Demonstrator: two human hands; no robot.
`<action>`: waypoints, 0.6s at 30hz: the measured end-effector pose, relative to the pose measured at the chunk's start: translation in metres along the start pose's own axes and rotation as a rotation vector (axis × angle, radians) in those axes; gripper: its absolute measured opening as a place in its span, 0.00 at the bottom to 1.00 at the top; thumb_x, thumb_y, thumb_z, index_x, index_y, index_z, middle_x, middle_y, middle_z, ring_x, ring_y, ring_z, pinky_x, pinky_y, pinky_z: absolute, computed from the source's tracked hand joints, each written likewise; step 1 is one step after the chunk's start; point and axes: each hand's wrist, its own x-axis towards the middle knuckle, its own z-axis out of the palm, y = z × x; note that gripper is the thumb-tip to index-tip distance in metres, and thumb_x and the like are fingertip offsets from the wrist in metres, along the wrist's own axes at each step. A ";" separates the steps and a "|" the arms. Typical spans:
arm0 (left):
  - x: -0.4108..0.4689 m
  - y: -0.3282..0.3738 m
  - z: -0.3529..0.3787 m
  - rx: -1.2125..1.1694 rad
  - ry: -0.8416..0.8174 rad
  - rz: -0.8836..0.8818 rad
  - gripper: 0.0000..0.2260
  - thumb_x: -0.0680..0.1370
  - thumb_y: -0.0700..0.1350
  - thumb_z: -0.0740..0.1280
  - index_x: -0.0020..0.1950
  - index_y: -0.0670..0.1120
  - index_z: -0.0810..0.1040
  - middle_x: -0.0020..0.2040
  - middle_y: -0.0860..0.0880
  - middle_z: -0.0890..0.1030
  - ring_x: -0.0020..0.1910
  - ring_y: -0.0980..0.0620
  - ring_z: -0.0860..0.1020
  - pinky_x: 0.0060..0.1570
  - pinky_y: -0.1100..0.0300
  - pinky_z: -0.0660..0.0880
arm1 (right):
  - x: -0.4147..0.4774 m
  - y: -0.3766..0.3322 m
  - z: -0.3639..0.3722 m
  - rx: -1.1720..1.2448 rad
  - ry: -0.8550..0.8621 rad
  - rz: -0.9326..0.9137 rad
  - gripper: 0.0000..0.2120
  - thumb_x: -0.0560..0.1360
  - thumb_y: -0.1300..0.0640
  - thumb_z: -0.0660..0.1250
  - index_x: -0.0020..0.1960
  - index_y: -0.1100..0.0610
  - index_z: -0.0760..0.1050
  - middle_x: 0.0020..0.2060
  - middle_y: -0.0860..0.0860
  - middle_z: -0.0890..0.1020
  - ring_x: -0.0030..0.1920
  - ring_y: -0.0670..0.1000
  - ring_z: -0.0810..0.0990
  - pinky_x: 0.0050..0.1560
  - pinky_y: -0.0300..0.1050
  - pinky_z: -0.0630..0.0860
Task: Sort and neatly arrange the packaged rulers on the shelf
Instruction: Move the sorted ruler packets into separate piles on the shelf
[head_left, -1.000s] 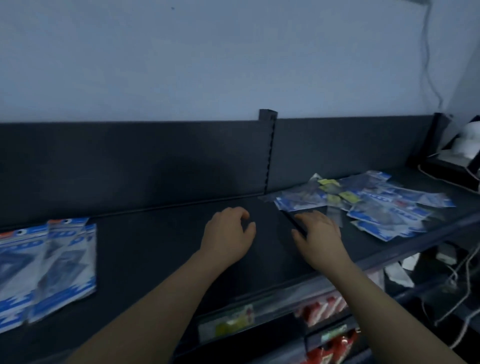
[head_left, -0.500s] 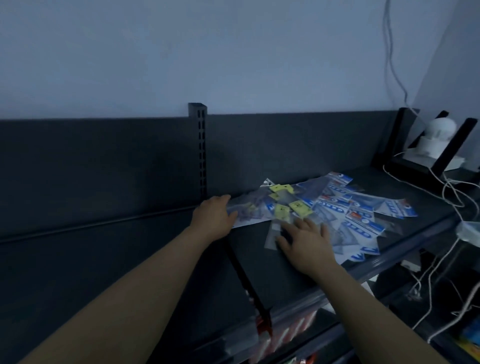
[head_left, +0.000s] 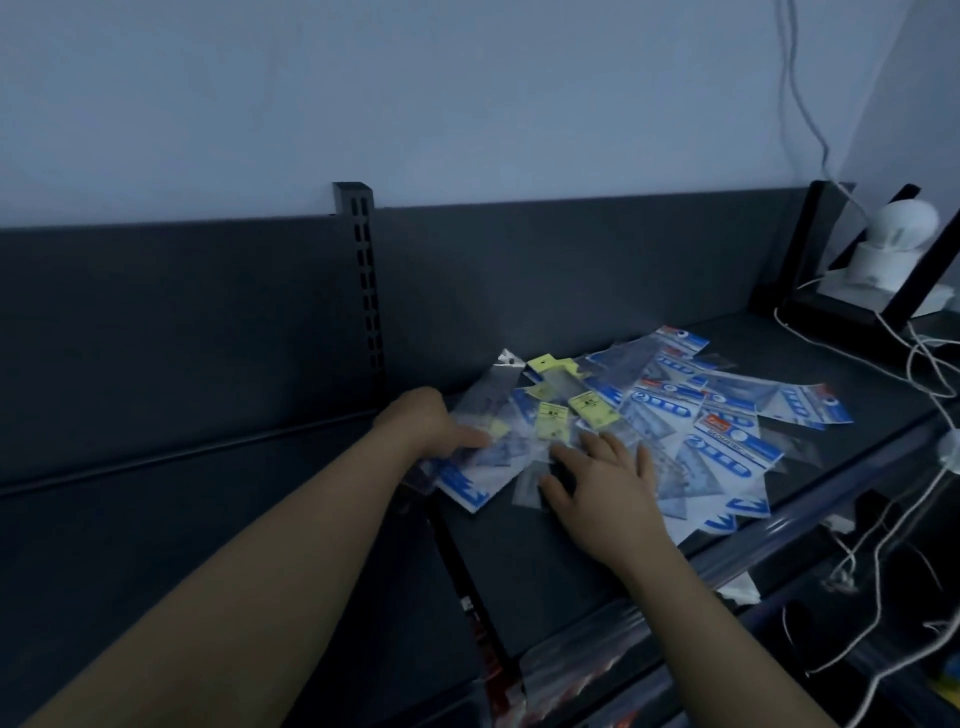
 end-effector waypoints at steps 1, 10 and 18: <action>-0.002 -0.001 0.000 -0.039 -0.014 0.005 0.33 0.62 0.66 0.75 0.53 0.41 0.79 0.47 0.40 0.80 0.44 0.48 0.80 0.32 0.60 0.71 | 0.001 0.000 0.001 0.004 0.000 0.003 0.21 0.79 0.41 0.54 0.70 0.45 0.66 0.75 0.51 0.59 0.76 0.53 0.51 0.74 0.61 0.41; -0.028 -0.015 -0.023 -0.223 -0.152 -0.052 0.21 0.68 0.53 0.77 0.50 0.38 0.78 0.45 0.44 0.80 0.41 0.50 0.78 0.32 0.60 0.75 | -0.001 -0.001 -0.003 0.068 0.002 -0.008 0.24 0.78 0.42 0.56 0.71 0.49 0.66 0.73 0.48 0.64 0.76 0.52 0.52 0.75 0.59 0.39; -0.053 -0.022 -0.027 -0.148 -0.186 -0.040 0.14 0.74 0.46 0.71 0.56 0.39 0.79 0.51 0.41 0.82 0.48 0.45 0.81 0.40 0.57 0.76 | -0.002 -0.006 -0.014 0.100 0.118 -0.051 0.10 0.74 0.51 0.63 0.52 0.55 0.76 0.42 0.52 0.81 0.51 0.55 0.77 0.71 0.53 0.58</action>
